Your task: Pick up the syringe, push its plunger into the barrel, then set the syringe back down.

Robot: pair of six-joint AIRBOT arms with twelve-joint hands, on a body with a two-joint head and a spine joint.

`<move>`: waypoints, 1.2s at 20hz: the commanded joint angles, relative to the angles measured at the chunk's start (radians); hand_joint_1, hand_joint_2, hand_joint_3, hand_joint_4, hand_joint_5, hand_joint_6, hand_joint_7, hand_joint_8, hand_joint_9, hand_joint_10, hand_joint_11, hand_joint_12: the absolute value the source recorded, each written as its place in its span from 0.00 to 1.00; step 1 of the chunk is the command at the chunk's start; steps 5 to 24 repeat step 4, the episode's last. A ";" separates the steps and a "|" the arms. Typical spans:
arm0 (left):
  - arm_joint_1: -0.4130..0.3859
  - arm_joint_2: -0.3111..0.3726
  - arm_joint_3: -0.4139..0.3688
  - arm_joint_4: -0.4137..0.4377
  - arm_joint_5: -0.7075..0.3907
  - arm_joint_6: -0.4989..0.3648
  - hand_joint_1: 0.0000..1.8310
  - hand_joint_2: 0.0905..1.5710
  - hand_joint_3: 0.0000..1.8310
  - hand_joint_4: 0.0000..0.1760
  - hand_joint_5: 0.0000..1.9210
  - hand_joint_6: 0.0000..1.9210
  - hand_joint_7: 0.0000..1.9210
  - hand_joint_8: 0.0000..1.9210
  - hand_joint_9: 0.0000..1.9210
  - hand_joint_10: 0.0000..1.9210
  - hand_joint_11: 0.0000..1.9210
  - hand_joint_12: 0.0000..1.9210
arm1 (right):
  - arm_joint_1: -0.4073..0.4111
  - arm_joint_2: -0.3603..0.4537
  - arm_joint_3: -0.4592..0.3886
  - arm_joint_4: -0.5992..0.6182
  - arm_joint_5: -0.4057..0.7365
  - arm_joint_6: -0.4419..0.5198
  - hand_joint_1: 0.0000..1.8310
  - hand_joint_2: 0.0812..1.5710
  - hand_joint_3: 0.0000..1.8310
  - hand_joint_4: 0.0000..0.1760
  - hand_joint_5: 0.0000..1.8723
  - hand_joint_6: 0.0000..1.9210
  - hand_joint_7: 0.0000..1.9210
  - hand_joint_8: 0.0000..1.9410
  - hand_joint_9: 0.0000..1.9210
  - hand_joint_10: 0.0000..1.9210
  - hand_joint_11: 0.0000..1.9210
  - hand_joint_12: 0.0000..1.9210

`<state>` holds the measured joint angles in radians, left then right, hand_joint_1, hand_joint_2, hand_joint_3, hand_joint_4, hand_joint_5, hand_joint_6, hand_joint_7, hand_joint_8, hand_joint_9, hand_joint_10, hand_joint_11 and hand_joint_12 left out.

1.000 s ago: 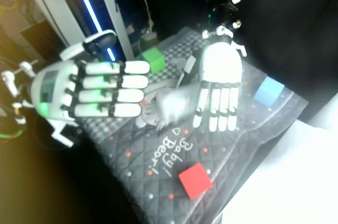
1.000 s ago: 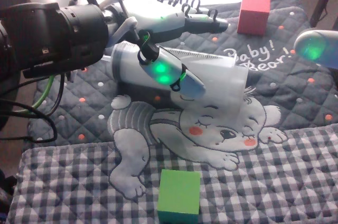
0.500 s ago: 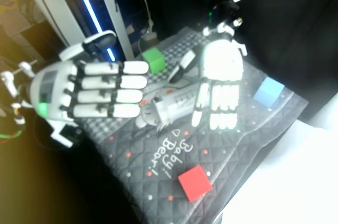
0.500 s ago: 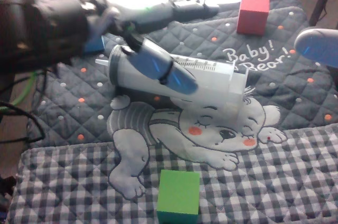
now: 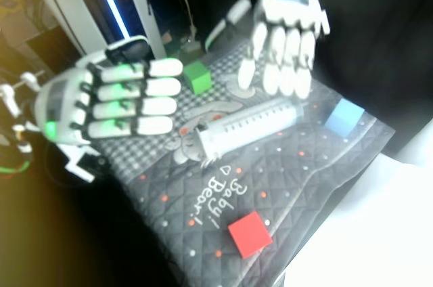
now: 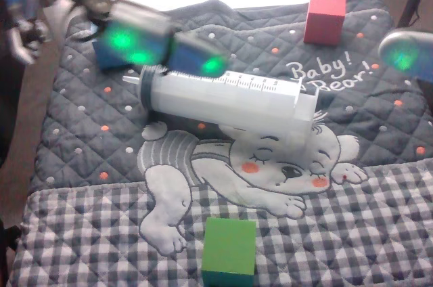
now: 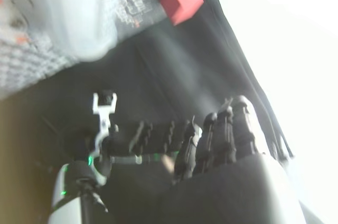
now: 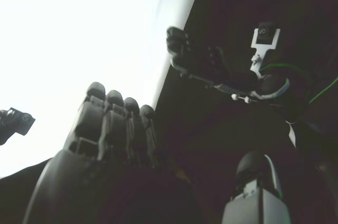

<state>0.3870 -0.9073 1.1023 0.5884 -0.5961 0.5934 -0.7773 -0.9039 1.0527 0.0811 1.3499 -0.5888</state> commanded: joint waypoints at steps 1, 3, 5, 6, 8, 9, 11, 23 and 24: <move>0.015 0.015 -0.021 -0.057 -0.164 0.025 0.29 0.62 0.01 0.84 0.00 0.00 0.00 0.00 0.00 0.00 0.00 0.00 | 0.008 0.010 -0.005 0.011 0.140 0.000 0.15 0.51 0.00 0.00 0.01 0.00 0.00 0.00 0.00 0.00 0.01 0.01; 0.085 0.076 -0.077 -0.154 -0.263 0.112 0.02 0.88 0.05 0.73 0.02 0.01 0.00 0.00 0.00 0.00 0.00 0.00 | 0.006 0.017 -0.016 0.011 0.153 -0.005 0.14 0.49 0.00 0.00 0.01 0.00 0.00 0.00 0.00 0.00 0.01 0.01; 0.105 0.094 -0.090 -0.184 -0.304 0.131 0.59 0.98 0.18 0.00 0.00 0.00 0.00 0.00 0.00 0.00 0.00 0.00 | 0.006 0.024 -0.024 0.011 0.157 -0.013 0.08 0.57 0.00 0.00 0.01 0.00 0.00 0.00 0.00 0.00 0.00 0.00; 0.105 0.094 -0.090 -0.184 -0.304 0.131 0.59 0.98 0.18 0.00 0.00 0.00 0.00 0.00 0.00 0.00 0.00 0.00 | 0.006 0.024 -0.024 0.011 0.157 -0.013 0.08 0.57 0.00 0.00 0.01 0.00 0.00 0.00 0.00 0.00 0.00 0.00; 0.105 0.094 -0.090 -0.184 -0.304 0.131 0.59 0.98 0.18 0.00 0.00 0.00 0.00 0.00 0.00 0.00 0.00 0.00 | 0.006 0.024 -0.024 0.011 0.157 -0.013 0.08 0.57 0.00 0.00 0.01 0.00 0.00 0.00 0.00 0.00 0.00 0.00; 0.105 0.094 -0.090 -0.184 -0.304 0.131 0.59 0.98 0.18 0.00 0.00 0.00 0.00 0.00 0.00 0.00 0.00 0.00 | 0.006 0.024 -0.024 0.011 0.157 -0.013 0.08 0.57 0.00 0.00 0.01 0.00 0.00 0.00 0.00 0.00 0.00 0.00; 0.105 0.094 -0.090 -0.184 -0.304 0.131 0.59 0.98 0.18 0.00 0.00 0.00 0.00 0.00 0.00 0.00 0.00 0.00 | 0.006 0.024 -0.024 0.011 0.157 -0.013 0.08 0.57 0.00 0.00 0.01 0.00 0.00 0.00 0.00 0.00 0.00 0.00; 0.105 0.094 -0.090 -0.184 -0.304 0.131 0.59 0.98 0.18 0.00 0.00 0.00 0.00 0.00 0.00 0.00 0.00 0.00 | 0.006 0.024 -0.024 0.011 0.157 -0.013 0.08 0.57 0.00 0.00 0.01 0.00 0.00 0.00 0.00 0.00 0.00 0.00; 0.105 0.094 -0.090 -0.184 -0.304 0.131 0.59 0.98 0.18 0.00 0.00 0.00 0.00 0.00 0.00 0.00 0.00 0.00 | 0.006 0.024 -0.024 0.011 0.157 -0.013 0.08 0.57 0.00 0.00 0.01 0.00 0.00 0.00 0.00 0.00 0.00 0.00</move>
